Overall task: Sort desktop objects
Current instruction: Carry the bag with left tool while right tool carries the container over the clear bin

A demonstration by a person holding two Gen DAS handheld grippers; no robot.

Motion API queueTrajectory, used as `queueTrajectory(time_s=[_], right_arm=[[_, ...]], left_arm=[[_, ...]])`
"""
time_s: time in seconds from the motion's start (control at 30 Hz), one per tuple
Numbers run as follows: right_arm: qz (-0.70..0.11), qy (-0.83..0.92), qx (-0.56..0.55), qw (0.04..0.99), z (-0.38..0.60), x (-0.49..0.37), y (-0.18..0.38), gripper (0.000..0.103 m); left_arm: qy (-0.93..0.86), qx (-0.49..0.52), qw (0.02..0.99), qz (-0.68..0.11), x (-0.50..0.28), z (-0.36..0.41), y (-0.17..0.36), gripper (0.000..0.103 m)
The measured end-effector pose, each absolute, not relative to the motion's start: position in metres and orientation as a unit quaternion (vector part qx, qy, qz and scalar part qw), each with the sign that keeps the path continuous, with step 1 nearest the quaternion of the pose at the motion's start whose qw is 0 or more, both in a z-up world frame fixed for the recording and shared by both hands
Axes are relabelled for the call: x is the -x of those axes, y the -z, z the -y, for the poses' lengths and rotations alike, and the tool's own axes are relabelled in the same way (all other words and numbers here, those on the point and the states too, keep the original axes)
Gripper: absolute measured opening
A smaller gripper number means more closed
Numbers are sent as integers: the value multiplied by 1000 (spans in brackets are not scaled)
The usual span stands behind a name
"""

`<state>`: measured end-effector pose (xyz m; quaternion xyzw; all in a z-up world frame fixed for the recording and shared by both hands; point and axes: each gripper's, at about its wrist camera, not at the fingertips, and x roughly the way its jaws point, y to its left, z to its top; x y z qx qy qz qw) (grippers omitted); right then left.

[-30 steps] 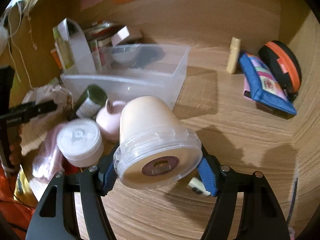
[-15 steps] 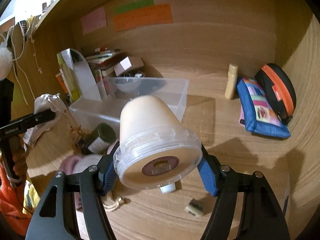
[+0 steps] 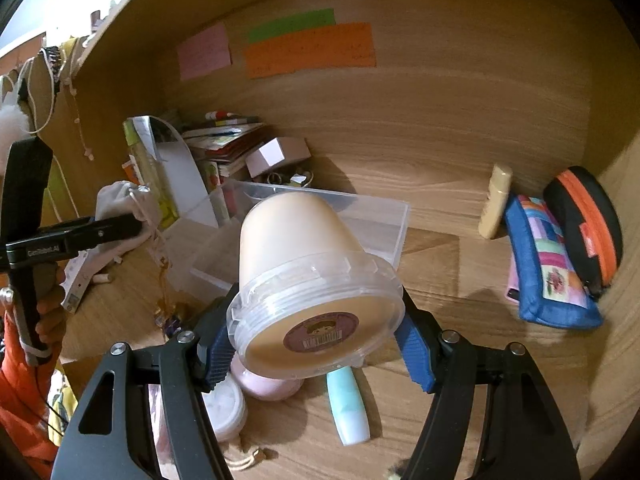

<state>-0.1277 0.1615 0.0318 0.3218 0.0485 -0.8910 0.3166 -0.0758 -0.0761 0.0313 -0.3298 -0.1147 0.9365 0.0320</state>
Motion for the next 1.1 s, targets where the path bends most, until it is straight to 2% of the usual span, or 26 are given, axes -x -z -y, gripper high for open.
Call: queueTrajectory(time_s=[0.63,1.1], right_arm=[[-100,865,-381,312,-125,179,-7,66],[-150,841,-411,318,-96,196,6,67]], left_arm=[[-913,394,58,92,159,56,2,73],[-917,395,57,16,159,34,19,74]])
